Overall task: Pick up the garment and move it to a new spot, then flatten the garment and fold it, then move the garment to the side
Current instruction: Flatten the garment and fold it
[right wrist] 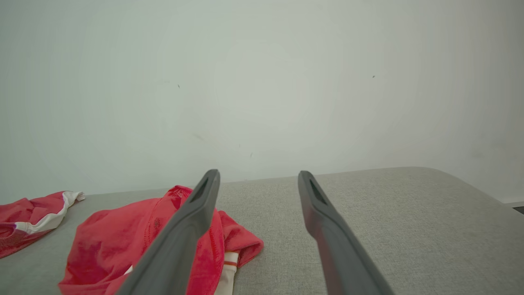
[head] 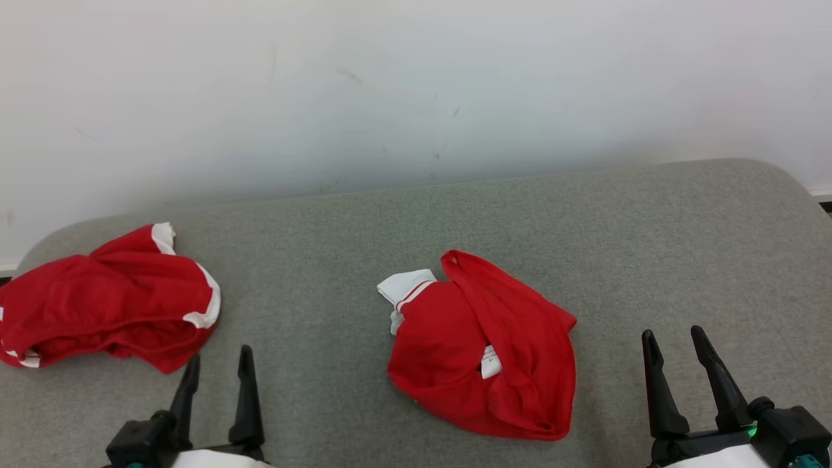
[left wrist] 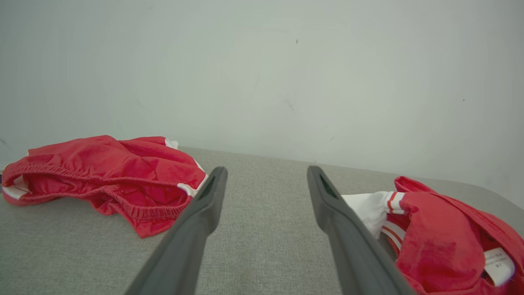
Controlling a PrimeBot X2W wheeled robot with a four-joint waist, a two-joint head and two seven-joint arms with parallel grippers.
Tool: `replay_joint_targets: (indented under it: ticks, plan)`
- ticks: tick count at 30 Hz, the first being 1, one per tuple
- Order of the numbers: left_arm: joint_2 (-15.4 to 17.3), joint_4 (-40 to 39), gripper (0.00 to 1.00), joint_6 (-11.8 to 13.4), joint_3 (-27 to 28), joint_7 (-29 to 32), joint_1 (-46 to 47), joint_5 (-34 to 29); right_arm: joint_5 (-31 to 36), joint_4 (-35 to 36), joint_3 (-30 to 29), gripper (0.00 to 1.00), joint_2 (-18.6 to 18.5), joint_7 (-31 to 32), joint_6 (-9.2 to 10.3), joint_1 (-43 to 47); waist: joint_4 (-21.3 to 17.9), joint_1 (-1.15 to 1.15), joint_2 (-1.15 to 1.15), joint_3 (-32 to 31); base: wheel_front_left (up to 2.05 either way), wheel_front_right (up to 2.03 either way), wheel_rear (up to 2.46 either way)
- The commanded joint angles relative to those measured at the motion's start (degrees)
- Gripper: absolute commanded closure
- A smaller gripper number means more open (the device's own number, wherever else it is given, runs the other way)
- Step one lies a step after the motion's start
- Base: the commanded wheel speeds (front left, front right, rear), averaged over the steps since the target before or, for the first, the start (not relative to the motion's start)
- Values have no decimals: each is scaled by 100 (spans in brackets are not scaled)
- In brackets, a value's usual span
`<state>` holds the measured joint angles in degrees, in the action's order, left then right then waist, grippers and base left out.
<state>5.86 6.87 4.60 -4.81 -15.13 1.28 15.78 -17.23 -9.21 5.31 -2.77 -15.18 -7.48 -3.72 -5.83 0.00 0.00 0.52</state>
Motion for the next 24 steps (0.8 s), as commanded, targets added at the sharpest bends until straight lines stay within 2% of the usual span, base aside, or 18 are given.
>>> replay_joint_targets:
  ticks: [1, 12, 18, 24]
  plan:
    - [-11, 20, 0, -19, 29, -2, 19, -30, 24, -17, 11, 0, -34, 5, -2, -47, 0, 0, 0, -3, 0, 0, 0]
    - [-167, 199, 0, -235, 164, -3, 76, -187, -28, -165, 232, 0, -132, 5, -2, -126, 107, 0, 0, -31, 0, 0, 0]
    - [-214, 271, 0, -316, 194, -3, 96, -230, -171, -701, 860, 0, -196, 62, -2, -299, 262, 0, 0, -76, 0, 0, 0]
    - [-247, 341, 0, -356, 188, -3, 145, -240, -317, -1392, 1494, 0, -281, 721, -2, -684, 484, 0, 0, -59, 0, 0, 0]
